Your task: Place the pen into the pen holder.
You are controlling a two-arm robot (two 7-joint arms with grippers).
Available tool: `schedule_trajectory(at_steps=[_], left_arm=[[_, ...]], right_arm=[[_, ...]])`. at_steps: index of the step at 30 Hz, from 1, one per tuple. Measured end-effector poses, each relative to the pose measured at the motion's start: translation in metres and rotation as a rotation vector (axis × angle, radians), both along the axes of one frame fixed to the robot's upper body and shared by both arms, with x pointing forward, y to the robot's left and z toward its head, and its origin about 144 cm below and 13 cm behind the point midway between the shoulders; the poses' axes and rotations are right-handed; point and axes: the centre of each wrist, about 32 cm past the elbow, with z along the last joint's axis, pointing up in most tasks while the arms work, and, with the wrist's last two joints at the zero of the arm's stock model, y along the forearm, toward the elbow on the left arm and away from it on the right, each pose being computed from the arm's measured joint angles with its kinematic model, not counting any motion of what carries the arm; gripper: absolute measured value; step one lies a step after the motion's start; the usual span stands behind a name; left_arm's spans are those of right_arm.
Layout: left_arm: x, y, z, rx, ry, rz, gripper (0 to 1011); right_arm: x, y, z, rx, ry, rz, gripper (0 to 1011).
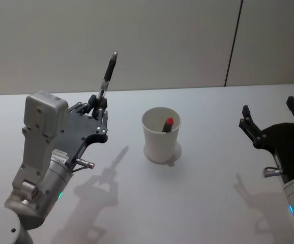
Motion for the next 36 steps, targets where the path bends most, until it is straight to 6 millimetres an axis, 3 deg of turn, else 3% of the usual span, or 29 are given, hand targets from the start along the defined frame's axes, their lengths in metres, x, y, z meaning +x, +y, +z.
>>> schedule_trajectory(at_steps=[20,36], left_arm=[[0.027,0.009,-0.010,-0.055,-0.213,-0.313,176],[0.061,0.016,-0.021,-0.025,-0.333,-0.599,176]], right_arm=[[0.000,0.000,0.000,0.000,0.000,0.000,1002],[0.000,0.000,0.000,0.000,0.000,0.000,1002]])
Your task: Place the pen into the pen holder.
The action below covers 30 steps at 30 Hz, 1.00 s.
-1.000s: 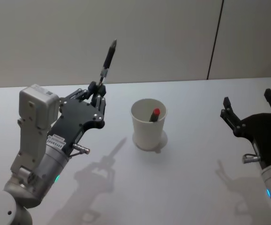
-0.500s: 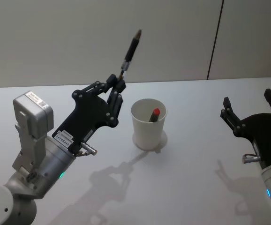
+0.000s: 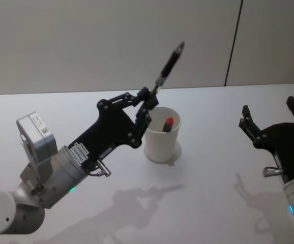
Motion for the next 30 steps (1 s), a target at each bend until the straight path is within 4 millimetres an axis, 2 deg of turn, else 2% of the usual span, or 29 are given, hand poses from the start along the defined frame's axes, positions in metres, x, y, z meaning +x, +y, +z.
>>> schedule_trajectory(at_steps=[13,30], left_arm=[[0.030,0.003,-0.010,0.057,-0.091,-0.201,176],[0.044,0.004,-0.016,0.092,-0.143,-0.292,176]], right_arm=[[0.000,0.000,0.000,0.000,0.000,0.000,1002],[0.000,0.000,0.000,-0.001,0.001,0.001,1002]])
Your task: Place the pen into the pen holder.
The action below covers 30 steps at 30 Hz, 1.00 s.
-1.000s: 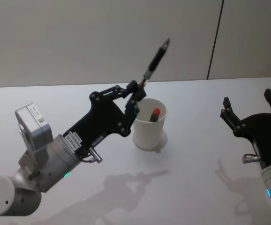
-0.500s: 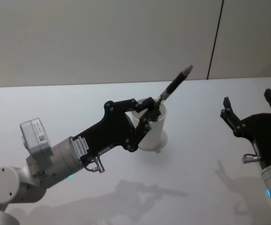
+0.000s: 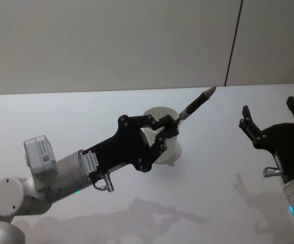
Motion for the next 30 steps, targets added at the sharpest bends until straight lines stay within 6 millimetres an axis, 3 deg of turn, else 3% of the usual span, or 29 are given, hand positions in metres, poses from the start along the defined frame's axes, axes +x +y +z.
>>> schedule_trajectory(at_steps=[14,30], left_arm=[[0.004,0.000,-0.001,0.010,-0.014,-0.023,176],[0.005,0.000,-0.002,0.013,-0.019,-0.030,176]], right_arm=[[-0.004,-0.005,0.000,-0.015,0.001,0.053,1002],[-0.018,-0.018,0.001,-0.033,-0.006,0.243,1002]])
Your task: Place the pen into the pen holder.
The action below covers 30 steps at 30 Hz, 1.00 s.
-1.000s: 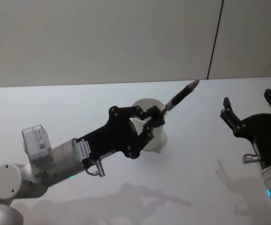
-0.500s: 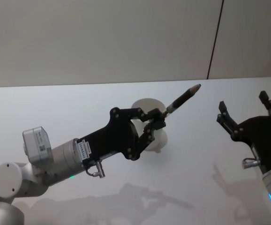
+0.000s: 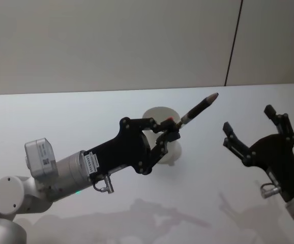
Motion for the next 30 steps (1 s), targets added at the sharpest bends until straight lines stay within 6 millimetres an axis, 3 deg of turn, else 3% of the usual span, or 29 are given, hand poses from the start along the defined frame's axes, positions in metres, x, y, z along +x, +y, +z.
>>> schedule_trajectory(at_steps=[17,30], left_arm=[[0.000,0.000,0.000,0.001,-0.002,-0.001,176],[0.000,0.000,0.000,0.002,-0.002,-0.002,176]], right_arm=[[-0.015,-0.015,0.003,0.078,-0.038,0.250,1002],[-0.016,-0.015,0.007,0.142,-0.061,0.362,1002]])
